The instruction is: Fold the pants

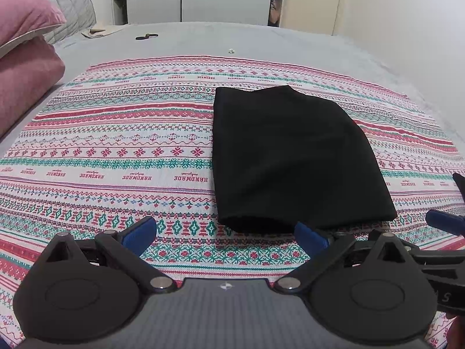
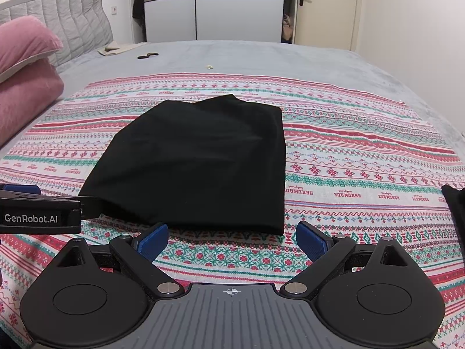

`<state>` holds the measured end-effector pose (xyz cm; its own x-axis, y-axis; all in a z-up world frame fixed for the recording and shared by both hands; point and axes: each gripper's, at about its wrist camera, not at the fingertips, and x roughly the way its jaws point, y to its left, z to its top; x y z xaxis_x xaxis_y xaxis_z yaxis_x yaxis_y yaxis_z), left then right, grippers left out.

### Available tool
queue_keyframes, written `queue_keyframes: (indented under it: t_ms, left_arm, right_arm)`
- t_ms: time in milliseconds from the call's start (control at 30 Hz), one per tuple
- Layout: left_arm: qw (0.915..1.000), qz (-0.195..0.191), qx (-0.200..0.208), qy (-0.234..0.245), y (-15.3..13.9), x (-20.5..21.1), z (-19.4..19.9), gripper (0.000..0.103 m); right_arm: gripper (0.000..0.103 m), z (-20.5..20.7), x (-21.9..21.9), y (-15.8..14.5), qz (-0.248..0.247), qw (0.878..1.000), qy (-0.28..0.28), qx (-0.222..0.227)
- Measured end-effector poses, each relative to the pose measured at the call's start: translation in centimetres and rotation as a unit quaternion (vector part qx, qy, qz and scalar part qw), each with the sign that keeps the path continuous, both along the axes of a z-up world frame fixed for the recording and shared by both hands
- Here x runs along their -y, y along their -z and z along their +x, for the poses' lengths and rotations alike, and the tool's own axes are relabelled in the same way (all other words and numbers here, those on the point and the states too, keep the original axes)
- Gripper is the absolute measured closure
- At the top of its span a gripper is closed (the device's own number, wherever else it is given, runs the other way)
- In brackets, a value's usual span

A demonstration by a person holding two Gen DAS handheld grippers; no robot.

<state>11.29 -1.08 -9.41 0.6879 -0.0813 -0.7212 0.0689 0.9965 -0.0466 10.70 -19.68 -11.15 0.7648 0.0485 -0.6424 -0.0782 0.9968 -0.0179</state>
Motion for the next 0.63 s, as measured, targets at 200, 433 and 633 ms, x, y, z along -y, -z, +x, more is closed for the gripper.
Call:
queue_keyframes:
  t_ms: [200,433,633]
  left_arm:
    - [1.0000,-0.001,0.001,-0.001,-0.05,-0.09,-0.01,0.000]
    - [1.0000,-0.001,-0.002,-0.003,-0.01,-0.07,0.02,0.000]
    - [1.0000,-0.003,-0.005,-0.005,0.06,-0.14,0.08,0.000]
  right_arm:
    - [0.007,0.00,-0.01,-0.01,0.000,1.000,0.000,0.000]
    - [0.007,-0.01,-0.01,-0.01,0.000,1.000,0.000,0.000]
    - [0.007,0.00,-0.02,-0.02,0.000,1.000,0.000,0.000]
